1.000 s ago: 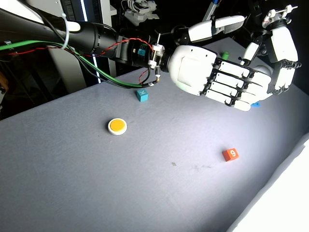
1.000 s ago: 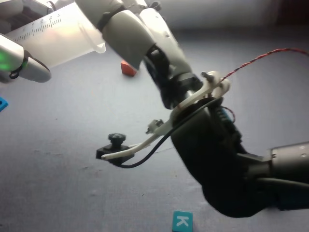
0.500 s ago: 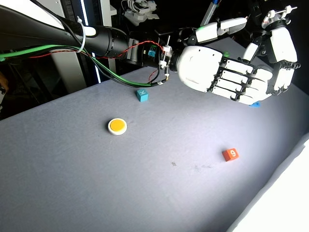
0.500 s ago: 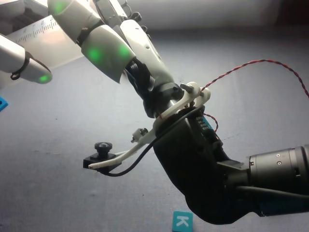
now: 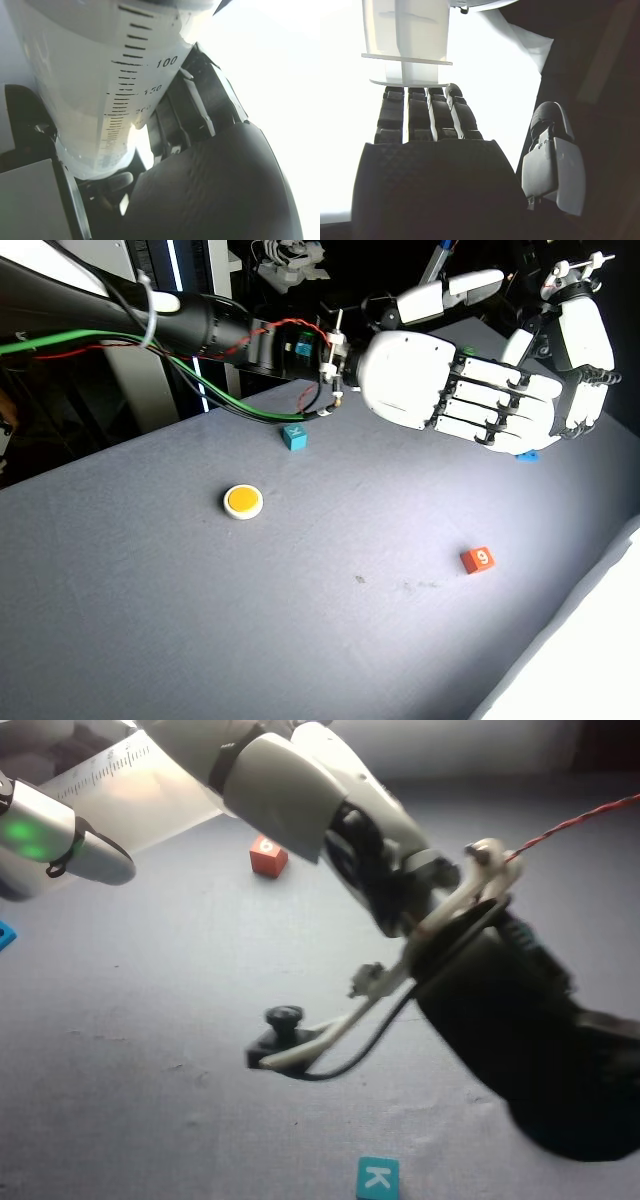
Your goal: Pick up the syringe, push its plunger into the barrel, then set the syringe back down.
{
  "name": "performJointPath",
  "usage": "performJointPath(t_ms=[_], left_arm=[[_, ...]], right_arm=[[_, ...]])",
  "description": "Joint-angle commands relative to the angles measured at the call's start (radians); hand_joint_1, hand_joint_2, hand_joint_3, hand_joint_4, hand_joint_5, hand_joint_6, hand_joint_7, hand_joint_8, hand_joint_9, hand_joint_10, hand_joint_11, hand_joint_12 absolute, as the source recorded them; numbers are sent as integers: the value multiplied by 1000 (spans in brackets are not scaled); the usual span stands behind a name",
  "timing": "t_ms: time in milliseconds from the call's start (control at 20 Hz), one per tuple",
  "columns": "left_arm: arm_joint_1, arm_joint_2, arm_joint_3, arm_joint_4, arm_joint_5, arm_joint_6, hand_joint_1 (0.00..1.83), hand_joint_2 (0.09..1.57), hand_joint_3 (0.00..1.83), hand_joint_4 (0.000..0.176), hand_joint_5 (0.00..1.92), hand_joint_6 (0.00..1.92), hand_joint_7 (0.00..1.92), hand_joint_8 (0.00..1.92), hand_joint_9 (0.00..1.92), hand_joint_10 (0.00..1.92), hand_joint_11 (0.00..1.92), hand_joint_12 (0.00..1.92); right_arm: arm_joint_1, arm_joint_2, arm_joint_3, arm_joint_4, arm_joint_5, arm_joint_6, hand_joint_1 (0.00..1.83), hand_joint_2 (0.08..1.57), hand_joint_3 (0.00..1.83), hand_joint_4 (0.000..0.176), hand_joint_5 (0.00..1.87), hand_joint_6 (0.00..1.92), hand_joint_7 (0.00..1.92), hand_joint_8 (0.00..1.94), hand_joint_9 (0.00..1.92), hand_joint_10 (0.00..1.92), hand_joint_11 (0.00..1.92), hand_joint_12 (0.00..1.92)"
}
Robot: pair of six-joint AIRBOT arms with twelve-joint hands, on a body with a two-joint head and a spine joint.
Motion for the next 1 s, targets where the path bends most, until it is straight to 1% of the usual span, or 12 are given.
performJointPath(t_ms=[0,50,150,350,450,500,600,650,750,800,850,950], left_arm=[[-18,-10,-6,-9,-122,-16,1360,1169,1,0,805,1151,887,1227,805,1402,655,1568],[-16,-10,-8,9,-128,-16,1354,1186,3,0,768,1192,852,1280,787,1448,645,1600],[-12,-9,-12,26,-129,-16,1354,1185,1,0,765,1227,862,1243,789,1437,634,1589],[-2,-8,-28,72,-131,-16,1361,1166,0,0,807,1145,897,1208,821,1377,666,1514],[1,-7,-36,87,-129,-16,1356,1181,4,0,784,1146,860,1291,787,1432,643,1554],[3,-7,-39,90,-129,-16,1238,1172,0,0,833,1125,909,1268,836,1337,656,1542],[10,-6,-47,101,-113,-17,1356,1161,2,0,822,1138,907,1207,815,1364,647,1535],[15,-6,-49,113,-112,-17,1240,1163,1,0,842,1123,931,1224,855,1292,659,1540],[29,-5,-53,146,-112,-17,1355,1170,0,0,806,1114,890,1236,810,1401,642,1566],[41,-5,-56,169,-112,-17,1245,1171,0,0,836,1092,913,1290,845,1355,659,1573],[53,-5,-58,183,-109,-17,1223,1171,0,0,844,1081,915,1308,855,1346,664,1575],[75,-7,-67,220,-85,-17,1354,1167,0,0,796,1193,902,1184,822,1365,652,1507]], right_arm=[[23,15,-33,-126,4,25,0,1057,0,0,0,0,0,0,0,0,0,0],[29,45,-51,-126,4,27,0,1069,4,0,0,0,0,0,0,0,0,0],[35,82,-71,-126,2,27,0,1067,3,0,0,0,0,0,0,0,0,0],[37,208,-124,-126,1,27,0,1063,0,0,14,6,0,0,0,0,0,0],[24,267,-149,-126,2,28,0,1069,3,0,11,3,0,0,0,0,0,0],[18,293,-160,-126,2,30,0,1071,3,0,6,1,0,0,0,0,0,0],[4,355,-182,-126,2,30,0,1064,0,0,1,0,0,0,0,0,0,0],[-4,378,-188,-126,0,30,0,1066,1,0,6,2,0,0,0,0,0,0],[-28,419,-197,-140,-12,29,0,1062,0,0,4,1,0,0,0,0,0,0],[-42,437,-199,-169,-14,29,0,1069,2,0,15,5,0,0,0,0,0,0],[-53,454,-199,-198,-22,29,0,1071,3,0,13,4,0,0,0,0,0,0],[-74,487,-199,-223,-47,25,0,1069,1,0,1,0,0,0,0,0,0,0]])
